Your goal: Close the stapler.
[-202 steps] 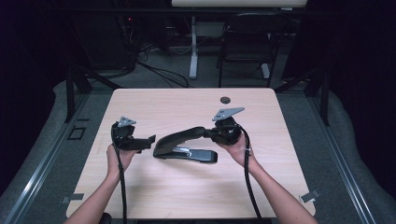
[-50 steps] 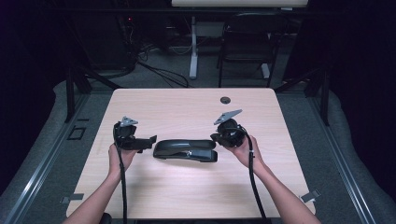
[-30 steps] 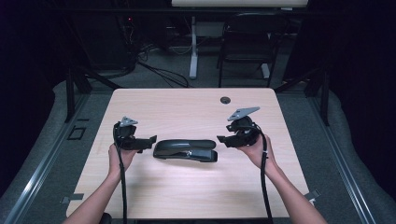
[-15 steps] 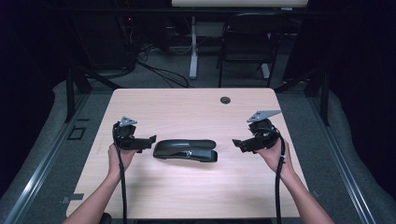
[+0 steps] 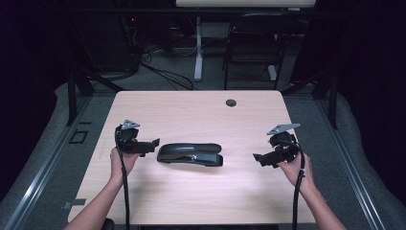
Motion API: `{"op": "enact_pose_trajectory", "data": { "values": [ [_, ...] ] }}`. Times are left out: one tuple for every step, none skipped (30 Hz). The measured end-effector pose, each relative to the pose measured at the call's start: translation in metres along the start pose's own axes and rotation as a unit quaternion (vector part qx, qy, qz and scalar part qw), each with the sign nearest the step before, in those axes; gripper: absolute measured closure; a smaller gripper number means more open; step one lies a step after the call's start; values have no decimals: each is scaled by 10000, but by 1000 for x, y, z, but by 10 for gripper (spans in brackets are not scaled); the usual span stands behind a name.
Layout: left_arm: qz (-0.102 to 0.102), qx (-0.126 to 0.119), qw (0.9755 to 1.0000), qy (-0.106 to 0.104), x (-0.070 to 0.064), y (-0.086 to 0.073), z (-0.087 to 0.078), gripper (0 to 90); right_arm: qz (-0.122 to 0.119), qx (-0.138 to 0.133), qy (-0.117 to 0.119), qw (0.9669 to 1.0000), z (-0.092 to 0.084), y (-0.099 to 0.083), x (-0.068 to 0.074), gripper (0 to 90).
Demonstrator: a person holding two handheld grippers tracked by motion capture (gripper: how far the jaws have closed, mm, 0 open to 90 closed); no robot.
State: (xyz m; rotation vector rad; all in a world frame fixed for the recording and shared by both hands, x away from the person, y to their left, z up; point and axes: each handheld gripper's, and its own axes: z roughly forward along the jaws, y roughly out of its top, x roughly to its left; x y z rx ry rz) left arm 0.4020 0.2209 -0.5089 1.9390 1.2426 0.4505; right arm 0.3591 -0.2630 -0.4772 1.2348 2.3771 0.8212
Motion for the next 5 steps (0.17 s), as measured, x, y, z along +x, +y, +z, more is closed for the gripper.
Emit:
{"op": "enact_pose_trajectory", "data": {
  "values": [
    [-2,25,10000,-5,0,0,0,1,8,62,-22,10000,2,-1,-1,0],
    [-3,4,10000,7,1,0,1,0,-8,141,-71,9999,5,-2,-2,0],
    [2,7,10000,27,2,-1,1,1,-45,239,-139,9996,7,-2,-2,0],
    [0,17,10000,44,3,-1,1,1,-85,301,-190,9993,10,-3,-2,0],
    [-48,1,10000,58,4,-1,2,0,-138,404,-219,9988,12,-3,-2,0]
  ]
}}
